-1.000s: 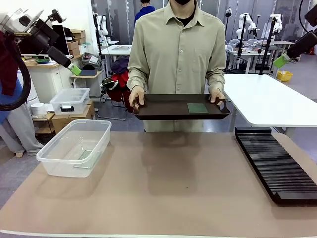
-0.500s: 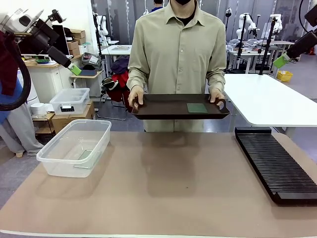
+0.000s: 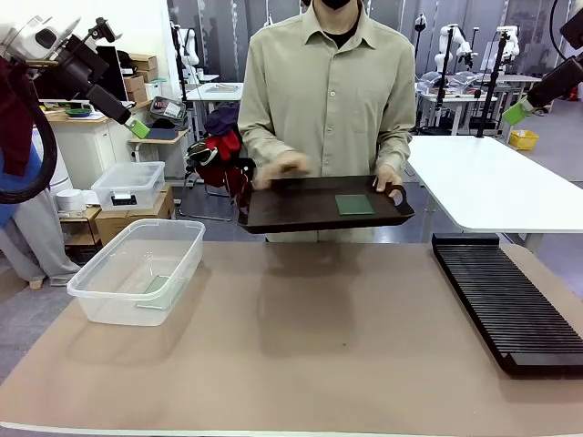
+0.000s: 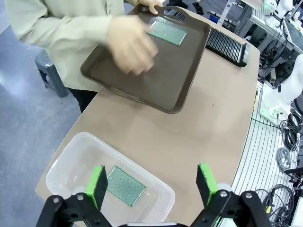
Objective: Sort PCBs into racks and boxes based on the side picked up.
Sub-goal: Pick up the Blank PCB handed by the Human.
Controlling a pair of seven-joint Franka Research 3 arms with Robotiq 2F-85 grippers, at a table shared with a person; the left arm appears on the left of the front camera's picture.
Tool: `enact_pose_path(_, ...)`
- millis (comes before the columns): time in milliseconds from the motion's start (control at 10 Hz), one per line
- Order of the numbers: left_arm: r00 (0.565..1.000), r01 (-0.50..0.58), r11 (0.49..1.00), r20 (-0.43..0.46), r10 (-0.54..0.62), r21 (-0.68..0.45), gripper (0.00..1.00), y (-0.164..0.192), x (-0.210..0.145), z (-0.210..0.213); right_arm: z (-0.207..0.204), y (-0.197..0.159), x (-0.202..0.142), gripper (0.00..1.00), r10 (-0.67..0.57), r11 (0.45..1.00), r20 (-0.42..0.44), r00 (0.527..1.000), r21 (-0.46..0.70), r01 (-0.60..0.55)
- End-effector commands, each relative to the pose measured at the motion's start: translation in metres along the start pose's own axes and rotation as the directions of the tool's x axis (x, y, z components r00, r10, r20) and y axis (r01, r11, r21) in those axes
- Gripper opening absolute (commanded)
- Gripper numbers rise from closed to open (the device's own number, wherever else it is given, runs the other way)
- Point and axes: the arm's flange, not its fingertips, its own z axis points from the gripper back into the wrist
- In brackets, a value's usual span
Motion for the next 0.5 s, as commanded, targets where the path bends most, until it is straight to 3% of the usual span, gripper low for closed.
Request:
enact_pose_path(0,1.0,0.002,1.0,0.0,-0.002,0.002,1.0,0.0026,0.0023,0.0,-0.0002,0.0018,-0.0007,1.0,0.007,1.0,-0.005,1.0,0.002,-0.007)
enact_pose_path(400,1.0,0.002,1.0,0.0,-0.002,0.002,1.0,0.0026,0.0023,0.0,-0.0002,0.0018,-0.0007,1.0,0.007,1.0,-0.005,1.0,0.002,-0.007)
